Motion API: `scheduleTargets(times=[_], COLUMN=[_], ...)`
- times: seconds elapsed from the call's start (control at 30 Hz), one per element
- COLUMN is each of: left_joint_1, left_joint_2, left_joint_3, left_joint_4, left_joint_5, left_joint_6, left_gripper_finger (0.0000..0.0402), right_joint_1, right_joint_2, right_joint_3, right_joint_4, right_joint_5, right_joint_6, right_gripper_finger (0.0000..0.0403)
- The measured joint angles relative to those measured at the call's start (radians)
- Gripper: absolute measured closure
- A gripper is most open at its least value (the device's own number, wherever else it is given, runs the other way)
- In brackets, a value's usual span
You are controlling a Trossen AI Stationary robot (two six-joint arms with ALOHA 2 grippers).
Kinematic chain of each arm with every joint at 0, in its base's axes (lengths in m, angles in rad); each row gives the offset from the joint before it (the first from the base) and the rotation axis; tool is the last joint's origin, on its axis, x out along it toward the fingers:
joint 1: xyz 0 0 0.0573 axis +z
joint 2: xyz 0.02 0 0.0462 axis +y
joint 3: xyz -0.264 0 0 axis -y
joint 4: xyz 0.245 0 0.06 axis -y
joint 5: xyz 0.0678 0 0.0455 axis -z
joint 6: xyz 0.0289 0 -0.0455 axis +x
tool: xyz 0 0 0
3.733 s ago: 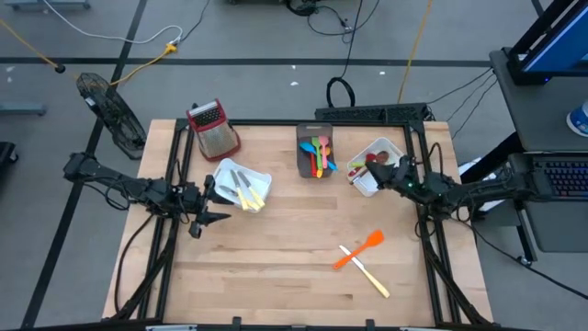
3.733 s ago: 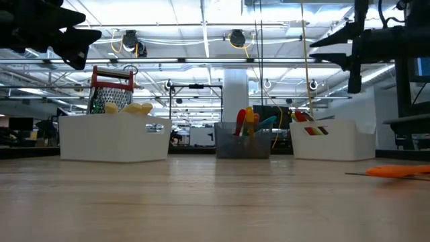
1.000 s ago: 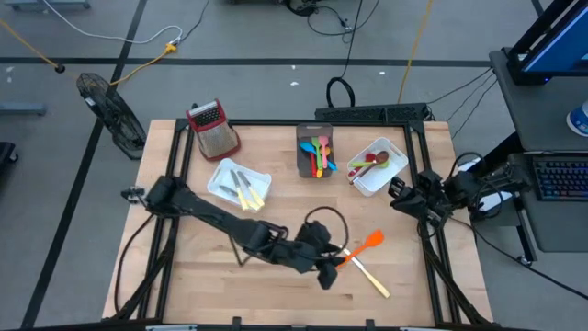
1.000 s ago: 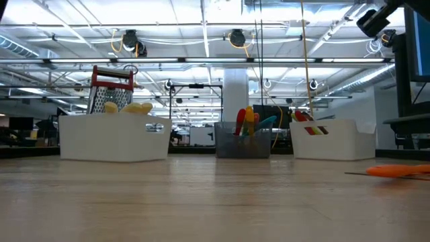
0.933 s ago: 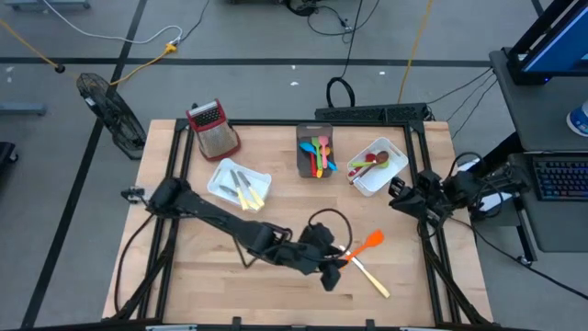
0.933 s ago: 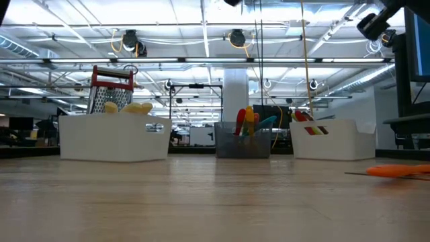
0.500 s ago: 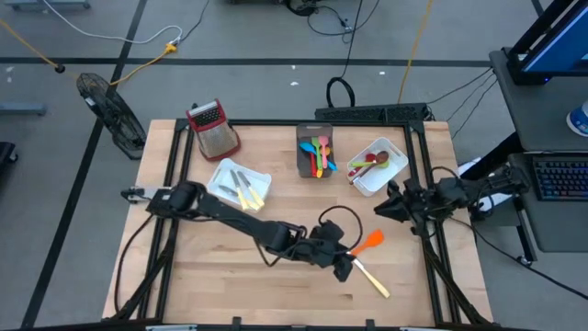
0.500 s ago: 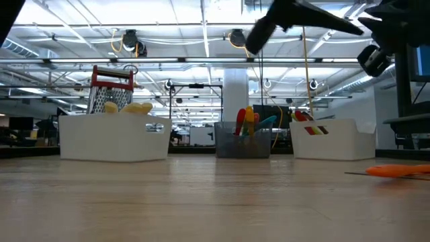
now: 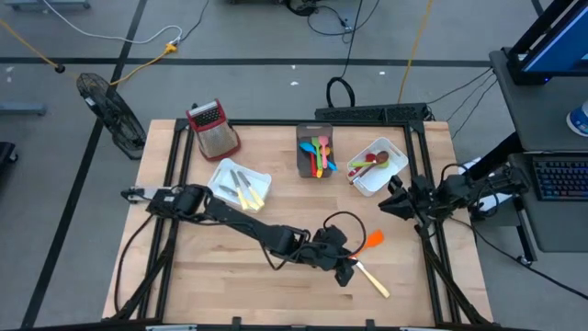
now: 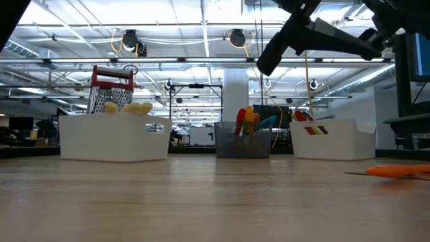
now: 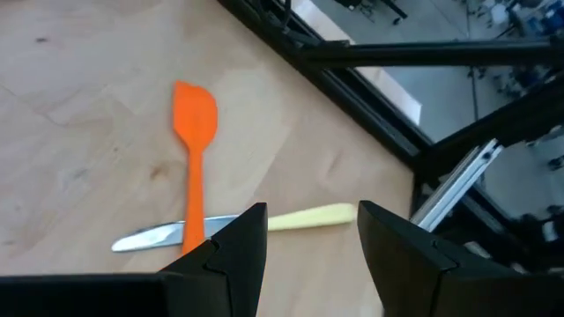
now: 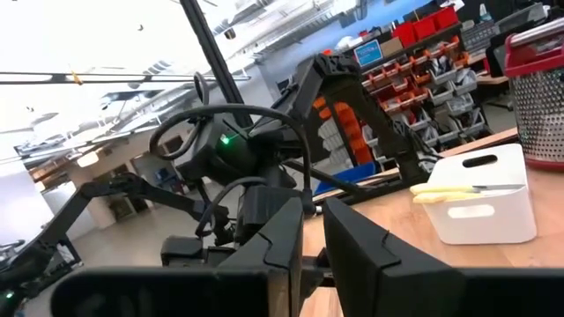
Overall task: Pick & Place Kitchen Items
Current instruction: Put the orange spatula into the black bin
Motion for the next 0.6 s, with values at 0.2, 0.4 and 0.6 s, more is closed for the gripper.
scheduleTargets(times=[0.2, 0.4, 0.6], left_joint_1=[0.013, 0.014, 0.002], left_joint_2=[0.013, 0.06, 0.103], left_joint_3=[0.0, -0.001, 0.005], left_joint_4=[-0.022, 0.004, -0.016], left_joint_5=[0.003, 0.032, 0.053], left_joint_6=[0.051, 0.039, 0.065], left_gripper_finger=[0.022, 0.022, 0.022], right_joint_1=[0.0, 0.0, 0.0], right_joint_2=[0.0, 0.001, 0.002], right_joint_3=[0.0, 0.0, 0.0], right_joint_4=[-0.005, -0.01, -0.019], right_joint_5=[0.003, 0.003, 0.005], right_joint_6=[0.0, 0.0, 0.003], right_gripper_finger=[0.036, 0.036, 0.036])
